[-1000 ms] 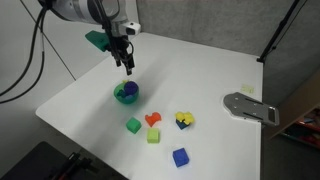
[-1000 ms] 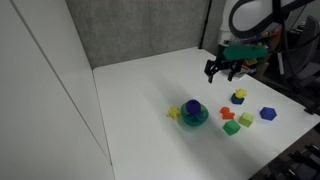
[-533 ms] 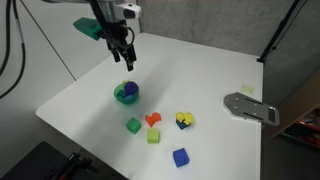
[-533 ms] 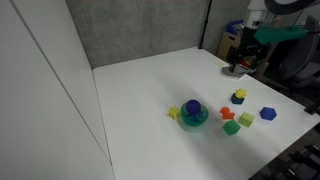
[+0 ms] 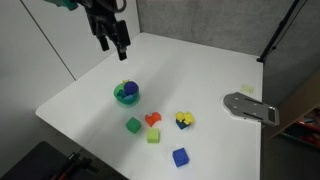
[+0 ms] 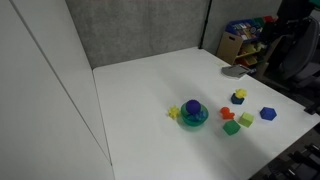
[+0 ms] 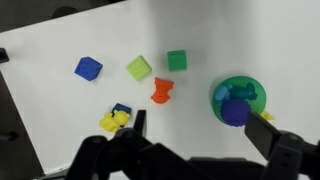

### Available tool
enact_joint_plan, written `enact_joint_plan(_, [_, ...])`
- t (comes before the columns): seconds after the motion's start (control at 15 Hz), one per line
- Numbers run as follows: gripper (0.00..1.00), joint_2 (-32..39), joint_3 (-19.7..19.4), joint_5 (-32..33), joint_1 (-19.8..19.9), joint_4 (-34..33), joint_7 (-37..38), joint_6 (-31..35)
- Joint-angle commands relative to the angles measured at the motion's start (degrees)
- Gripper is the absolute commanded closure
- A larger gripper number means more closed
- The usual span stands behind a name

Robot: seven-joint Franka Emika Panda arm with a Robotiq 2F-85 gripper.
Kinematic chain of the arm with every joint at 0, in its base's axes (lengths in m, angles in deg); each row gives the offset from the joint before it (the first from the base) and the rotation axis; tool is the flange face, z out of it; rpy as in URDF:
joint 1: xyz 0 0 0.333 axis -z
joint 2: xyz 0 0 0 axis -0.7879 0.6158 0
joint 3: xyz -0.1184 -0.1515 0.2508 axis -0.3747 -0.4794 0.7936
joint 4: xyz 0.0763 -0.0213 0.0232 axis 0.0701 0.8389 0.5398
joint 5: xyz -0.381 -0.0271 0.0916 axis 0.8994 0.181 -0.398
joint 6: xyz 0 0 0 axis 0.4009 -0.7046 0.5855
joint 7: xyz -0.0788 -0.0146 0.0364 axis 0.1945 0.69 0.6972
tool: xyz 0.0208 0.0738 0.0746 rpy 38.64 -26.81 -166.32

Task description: Pick up the purple ball and put it in the green bowl

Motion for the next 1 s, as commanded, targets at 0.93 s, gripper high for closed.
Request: enact_joint_plan(0.93, [0.0, -8.6, 2.1, -0.2, 0.6, -0.5, -13.6, -5.7])
